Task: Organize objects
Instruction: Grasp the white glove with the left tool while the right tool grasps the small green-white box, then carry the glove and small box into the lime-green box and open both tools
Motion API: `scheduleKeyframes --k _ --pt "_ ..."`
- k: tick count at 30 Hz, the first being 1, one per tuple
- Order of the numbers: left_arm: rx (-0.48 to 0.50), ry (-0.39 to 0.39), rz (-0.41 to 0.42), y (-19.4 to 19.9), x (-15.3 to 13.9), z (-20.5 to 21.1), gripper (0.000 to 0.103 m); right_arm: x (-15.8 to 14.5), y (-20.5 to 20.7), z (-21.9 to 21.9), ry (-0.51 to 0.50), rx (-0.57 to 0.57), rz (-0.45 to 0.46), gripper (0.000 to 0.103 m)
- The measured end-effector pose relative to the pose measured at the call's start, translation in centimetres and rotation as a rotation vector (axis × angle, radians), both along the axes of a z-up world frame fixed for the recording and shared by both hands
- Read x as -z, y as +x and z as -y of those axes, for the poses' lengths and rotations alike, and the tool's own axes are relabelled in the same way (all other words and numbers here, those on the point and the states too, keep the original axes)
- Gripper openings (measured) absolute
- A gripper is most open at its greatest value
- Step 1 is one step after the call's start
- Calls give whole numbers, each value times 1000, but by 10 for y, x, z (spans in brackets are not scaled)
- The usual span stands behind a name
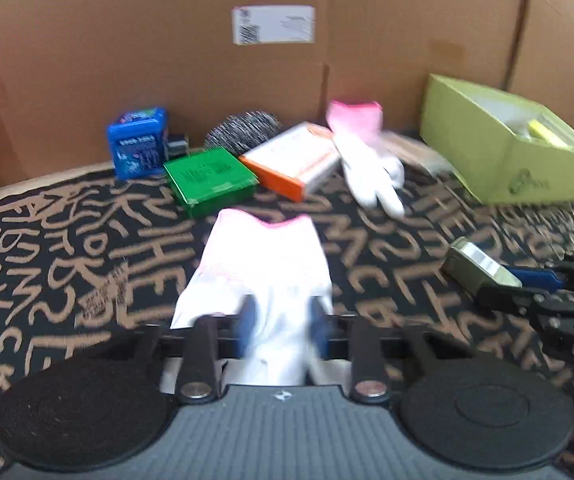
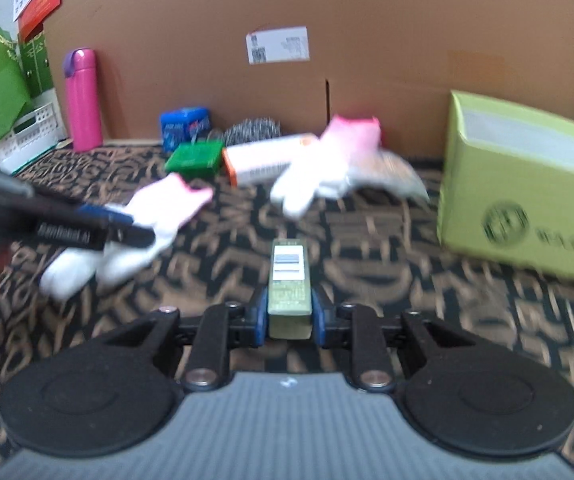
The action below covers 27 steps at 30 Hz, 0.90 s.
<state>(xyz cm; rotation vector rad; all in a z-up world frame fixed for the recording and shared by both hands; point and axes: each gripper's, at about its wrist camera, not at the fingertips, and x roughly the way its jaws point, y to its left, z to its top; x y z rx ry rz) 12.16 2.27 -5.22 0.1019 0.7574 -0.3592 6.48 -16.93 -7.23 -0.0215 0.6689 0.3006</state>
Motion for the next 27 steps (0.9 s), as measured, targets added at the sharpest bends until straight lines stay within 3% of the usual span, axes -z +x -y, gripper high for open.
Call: scheduleKeyframes --k 2,4,6,9,14,18,20,21,22,24,26,27 --pt "22 -26 -21 -12 -3 -1 10 0 -16 5 10 2 -4 27" --pt "26 -17 -13 -23 -3 1 10 -1 -21 7 18 7 -1 44" --pt "17 17 -4 -29 -2 3 11 0 -20 7 20 12 11 45" --pt "-18 43 1 -29 -1 1 28 1 -11 4 26 10 12 45" --pt "-90 29 27 -22 -5 -8 74 4 -7 -1 26 2 14 45" --pt "-59 81 9 -9 6 -3 81 4 -3 -6 31 -9 13 45" --pt "-23 83 21 -6 12 -2 93 4 -2 -8 33 -12 13 45" --pt "-13 89 32 -6 14 -1 94 4 -2 -9 32 -13 15 45" --pt "-7 84 35 -5 14 -1 94 4 -1 -9 31 -13 14 45" --pt "0 68 14 -4 10 -3 74 5 1 -9 33 -12 12 45" --pt "22 81 7 -7 3 0 17 5 2 -11 34 -8 10 42" --pt "25 92 1 -8 2 1 13 5 2 -10 35 -6 10 36"
